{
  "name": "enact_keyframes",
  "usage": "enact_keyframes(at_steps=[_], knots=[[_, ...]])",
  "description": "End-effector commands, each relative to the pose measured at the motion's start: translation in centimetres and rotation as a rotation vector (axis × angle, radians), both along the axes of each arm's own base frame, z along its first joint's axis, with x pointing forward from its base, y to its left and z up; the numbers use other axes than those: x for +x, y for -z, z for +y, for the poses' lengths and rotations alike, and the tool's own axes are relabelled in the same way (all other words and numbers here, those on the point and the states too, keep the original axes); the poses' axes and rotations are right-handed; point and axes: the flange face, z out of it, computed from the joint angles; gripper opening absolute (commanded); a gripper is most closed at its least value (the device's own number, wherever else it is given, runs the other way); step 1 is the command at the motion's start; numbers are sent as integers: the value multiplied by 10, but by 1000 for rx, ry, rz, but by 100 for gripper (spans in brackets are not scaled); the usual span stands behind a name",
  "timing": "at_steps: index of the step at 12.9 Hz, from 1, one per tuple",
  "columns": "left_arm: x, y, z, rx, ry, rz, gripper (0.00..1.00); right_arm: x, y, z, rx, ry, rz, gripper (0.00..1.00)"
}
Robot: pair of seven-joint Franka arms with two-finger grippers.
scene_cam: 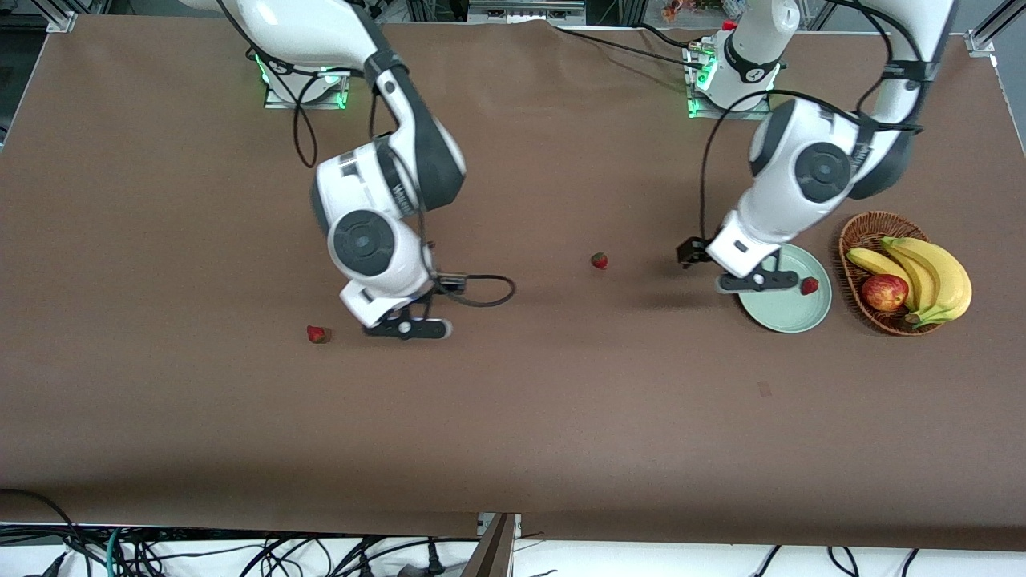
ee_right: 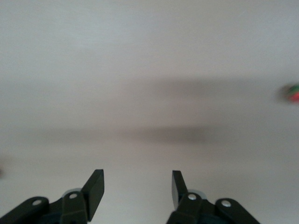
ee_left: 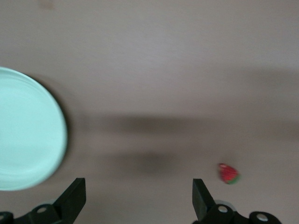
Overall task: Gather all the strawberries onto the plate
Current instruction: 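Grasp the mid-table strawberry with the left gripper while the right gripper grasps the last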
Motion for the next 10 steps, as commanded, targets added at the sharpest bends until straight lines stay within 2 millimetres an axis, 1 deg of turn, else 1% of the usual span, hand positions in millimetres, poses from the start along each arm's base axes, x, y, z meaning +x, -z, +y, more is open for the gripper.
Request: enact_keyframes(at_steps=[1, 2, 3, 4, 5, 6, 7, 8, 9, 10], knots=[[-13, 21, -39, -16, -119, 3, 100, 19, 27, -93, 2, -193, 39, 68], [-20, 31, -55, 9, -166, 9, 100, 24, 39, -118, 8, -211, 43, 68], [-27, 41, -73, 26, -213, -1, 100, 26, 52, -137, 11, -224, 39, 69], [-31, 53, -87, 22, -262, -6, 100, 26, 67, -156, 11, -239, 30, 69], [-40, 65, -106, 21, -272, -12, 100, 25, 86, -178, 6, -253, 8, 69], [-44, 78, -116, 28, -295, -15, 100, 24, 103, -200, 6, -274, -22, 69], [-46, 88, -121, 34, -307, -35, 100, 24, 111, -217, 34, -285, -62, 69], [-48, 103, -125, 45, -312, -45, 100, 26, 120, -232, 68, -295, -85, 69], [-54, 119, -138, 48, -318, -51, 100, 29, 132, -246, 99, -296, -106, 69], [-60, 136, -144, 60, -317, -55, 100, 28, 142, -251, 117, -292, -121, 69]])
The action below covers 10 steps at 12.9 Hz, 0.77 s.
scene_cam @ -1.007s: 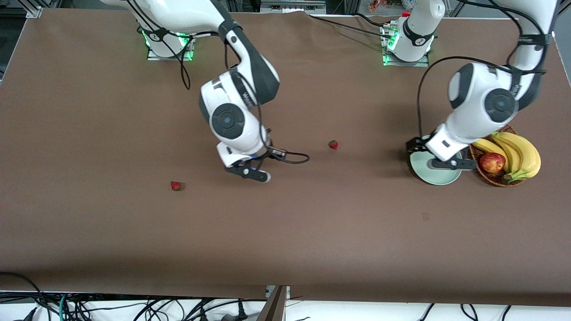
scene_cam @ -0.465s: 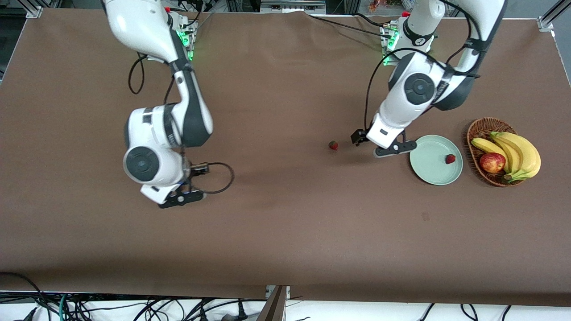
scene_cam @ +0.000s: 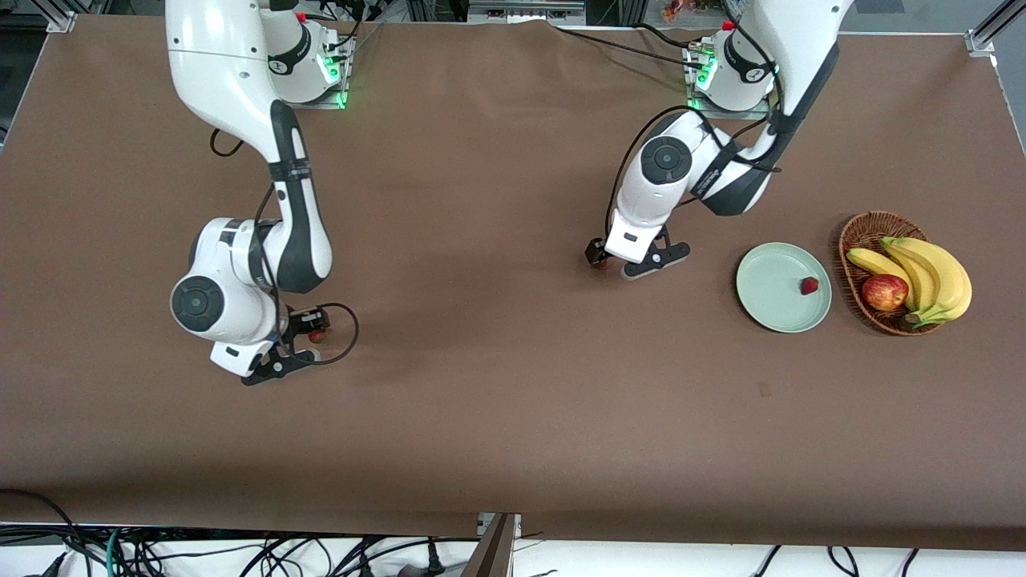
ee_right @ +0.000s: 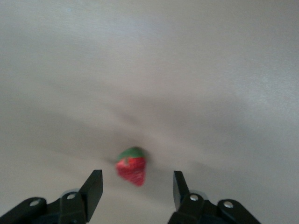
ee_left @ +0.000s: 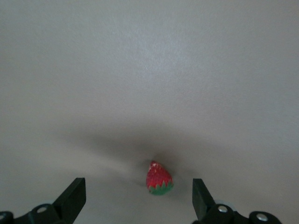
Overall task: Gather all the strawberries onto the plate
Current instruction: 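Grasp the mid-table strawberry with the left gripper while the right gripper grasps the last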
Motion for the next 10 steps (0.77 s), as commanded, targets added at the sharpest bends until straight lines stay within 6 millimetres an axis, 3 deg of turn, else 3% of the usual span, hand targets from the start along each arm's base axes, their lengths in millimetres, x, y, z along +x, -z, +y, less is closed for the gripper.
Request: enact_keyframes(at_steps=[1, 3, 6, 8, 10], knots=[[-7, 40, -16, 21, -13, -20, 100, -4, 16, -16, 60, -2, -39, 69], [-12, 52, -17, 40, -1, -28, 100, -7, 21, -16, 73, 25, -33, 69], [0, 44, -26, 26, 0, -45, 98, -13, 26, -16, 129, 77, 7, 69], [2, 44, -28, 24, -1, -47, 63, -16, 21, -9, 146, 106, 51, 69], [0, 44, -31, 23, -8, -41, 43, -19, 24, -9, 148, 110, 66, 69]])
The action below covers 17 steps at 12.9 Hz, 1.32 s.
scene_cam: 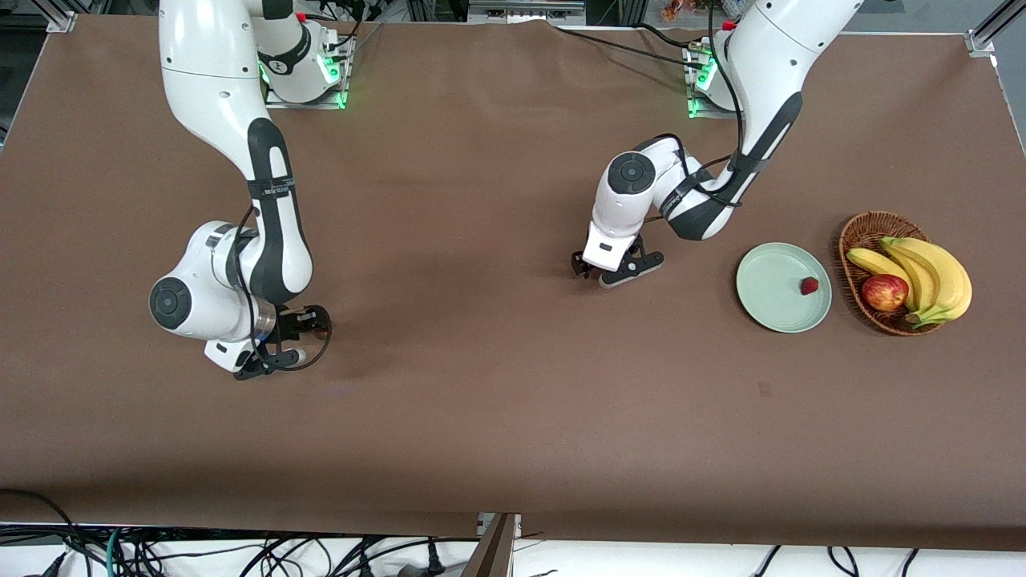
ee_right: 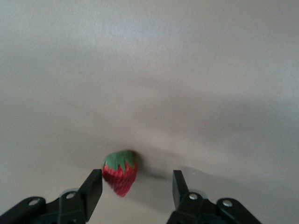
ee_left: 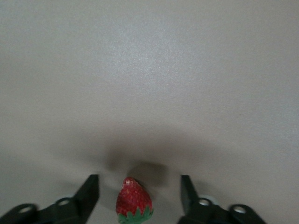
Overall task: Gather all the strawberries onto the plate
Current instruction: 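Grasp the mid-table strawberry with the left gripper while the right gripper grasps the last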
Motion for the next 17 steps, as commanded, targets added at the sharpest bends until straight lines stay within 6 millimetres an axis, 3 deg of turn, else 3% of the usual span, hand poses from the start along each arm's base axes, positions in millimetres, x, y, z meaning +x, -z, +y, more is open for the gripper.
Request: enact_keyframes(at_steps=[1, 3, 6, 9, 11, 13, 15, 16, 17], knots=[[-3, 2, -9, 22, 0, 5, 42, -6, -1, 1, 28, 26, 19, 69], [-5, 5, -9, 32, 0, 14, 41, -8, 2, 0, 26, 31, 22, 69], [1, -1, -7, 64, -1, 25, 16, -8, 6, 1, 55, 65, 23, 64], [47, -36, 10, 90, -39, 59, 12, -7, 3, 16, 55, 164, 30, 63], [73, -61, 27, 74, -21, 129, 12, -7, 3, 13, 57, 157, 27, 60], [96, -80, 45, 76, -50, 130, 12, -7, 5, 14, 55, 155, 28, 43], [111, -94, 67, 70, -50, 117, 12, -7, 4, 12, 56, 155, 29, 18], [121, -97, 93, 56, -37, 138, 12, -5, 1, 16, 56, 163, 27, 5], [127, -107, 114, 22, 14, 155, 12, -6, -1, 21, 53, 171, 32, 1]])
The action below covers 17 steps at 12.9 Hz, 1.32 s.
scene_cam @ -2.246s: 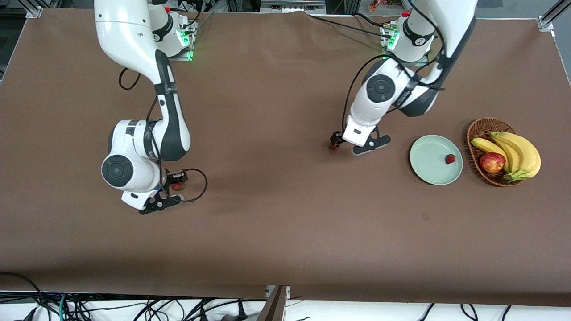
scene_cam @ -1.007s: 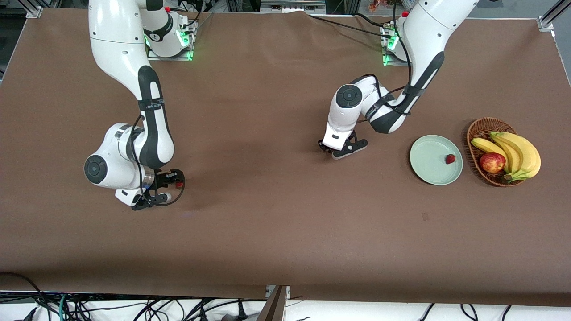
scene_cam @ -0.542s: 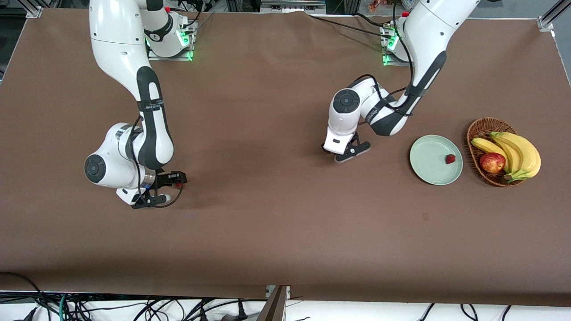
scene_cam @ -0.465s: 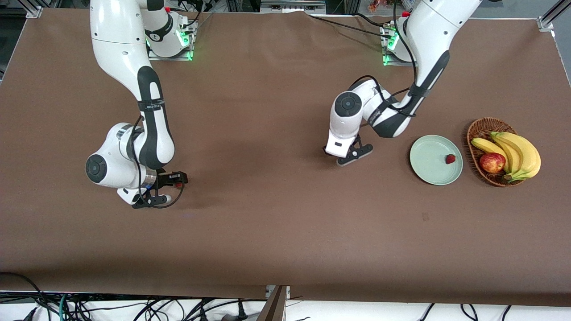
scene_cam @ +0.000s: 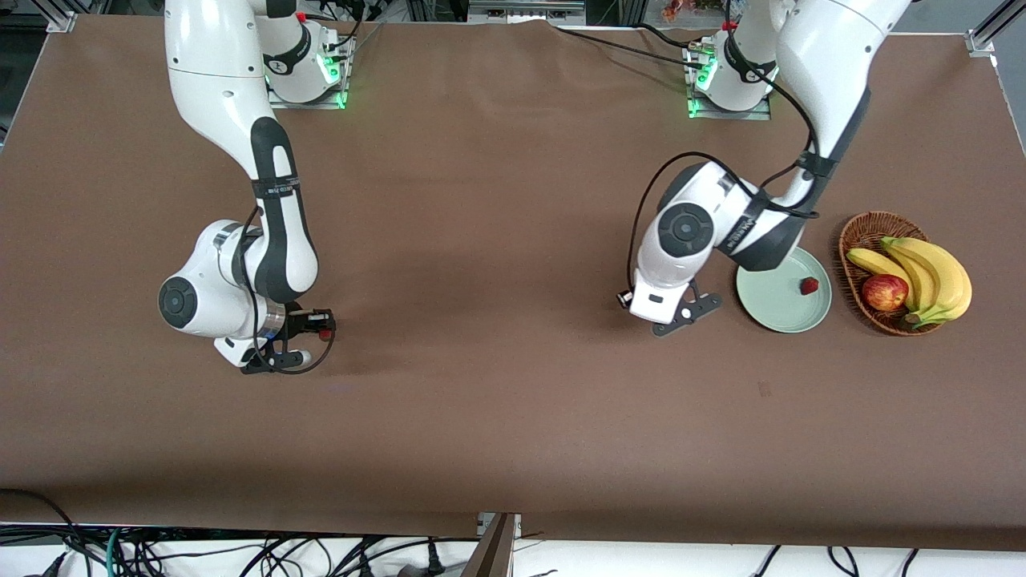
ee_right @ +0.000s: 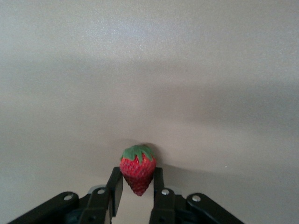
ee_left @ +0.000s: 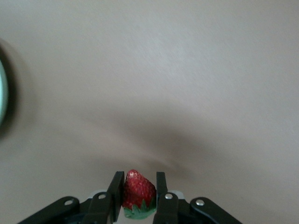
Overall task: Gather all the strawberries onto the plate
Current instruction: 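Release the strawberry onto the plate while the right gripper sets the last mid-table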
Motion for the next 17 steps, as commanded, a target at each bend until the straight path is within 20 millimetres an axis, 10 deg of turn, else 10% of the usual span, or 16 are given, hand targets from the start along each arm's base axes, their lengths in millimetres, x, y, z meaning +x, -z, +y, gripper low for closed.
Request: enact_keyframes(at_steps=[1, 8, 11, 14, 17], knots=[[16, -25, 62, -69, 101, 65, 12, 1, -12, 15, 8, 48, 7, 1], [23, -5, 277, -162, 390, 161, 12, -13, -97, 172, -67, 293, 160, 2], [-4, 32, 311, -164, 444, 113, 12, -45, -108, 252, -87, 400, 180, 2], [-32, 65, 305, -154, 456, 88, 14, -90, -98, 344, -90, 515, 123, 3], [-34, 67, 297, -153, 471, 86, 100, -145, -53, 431, 7, 639, 74, 4]])
